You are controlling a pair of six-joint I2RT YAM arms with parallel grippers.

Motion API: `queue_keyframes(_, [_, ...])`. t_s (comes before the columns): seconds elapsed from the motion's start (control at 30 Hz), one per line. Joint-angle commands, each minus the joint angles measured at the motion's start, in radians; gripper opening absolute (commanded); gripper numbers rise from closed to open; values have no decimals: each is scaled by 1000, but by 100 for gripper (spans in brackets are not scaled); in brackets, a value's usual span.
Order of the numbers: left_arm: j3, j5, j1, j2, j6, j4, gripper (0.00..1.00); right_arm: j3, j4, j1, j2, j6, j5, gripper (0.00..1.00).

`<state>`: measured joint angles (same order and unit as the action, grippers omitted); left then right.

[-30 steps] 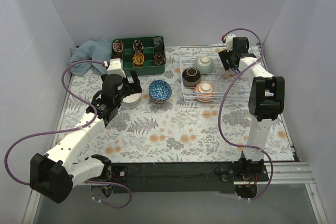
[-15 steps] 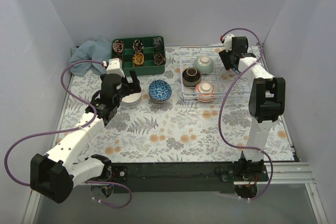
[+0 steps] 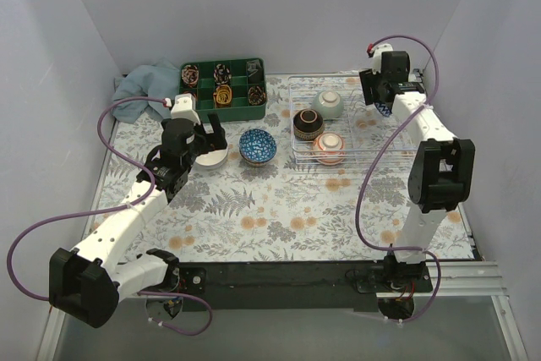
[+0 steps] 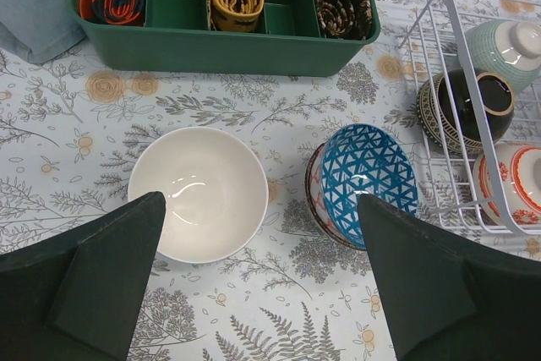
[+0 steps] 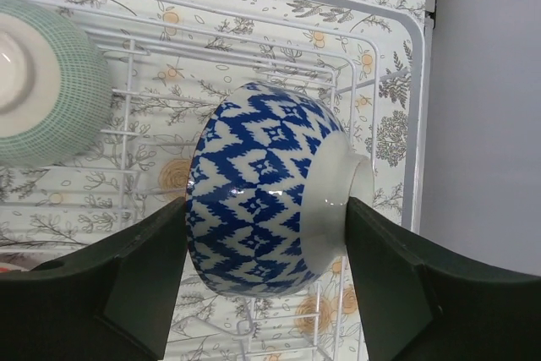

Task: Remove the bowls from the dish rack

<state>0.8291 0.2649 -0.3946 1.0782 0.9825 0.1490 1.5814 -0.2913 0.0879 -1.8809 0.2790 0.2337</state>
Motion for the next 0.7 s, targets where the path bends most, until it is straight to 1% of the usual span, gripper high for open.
queue_keyframes(0.0, [-4, -26, 7, -27, -7, -12, 98, -8, 30, 12, 112, -116, -14, 20])
queue_keyframes(0.17, [-2, -49, 10, -27, 4, -14, 98, -52, 27, 26, 187, -224, -100, 19])
queue_keyframes(0.27, [-1, -75, 10, -27, 8, -15, 98, -89, 35, 36, 261, -270, -154, 18])
queue_keyframes(0.37, [-1, -88, 10, -26, 12, -14, 98, -130, 53, 39, 324, -322, -258, 19])
queue_keyframes(0.4, [1, -95, 8, -24, 18, -14, 98, -139, 66, 38, 339, -337, -319, 19])
queue_keyframes(0.47, [2, -125, 10, -20, 25, -16, 98, -176, 78, 39, 385, -369, -373, 19])
queue_keyframes(0.5, [2, -137, 10, -15, 34, -19, 98, -195, 102, 41, 399, -406, -436, 19])
queue_keyframes(0.57, [4, -168, 10, -5, 41, -16, 98, -260, 138, 42, 448, -451, -493, 19])
queue_keyframes(0.6, [7, -183, 8, 2, 45, -16, 98, -286, 193, 49, 466, -492, -548, 19])
queue_keyframes(0.67, [13, -229, 10, 9, 77, -15, 98, -343, 246, 58, 515, -544, -595, 19])
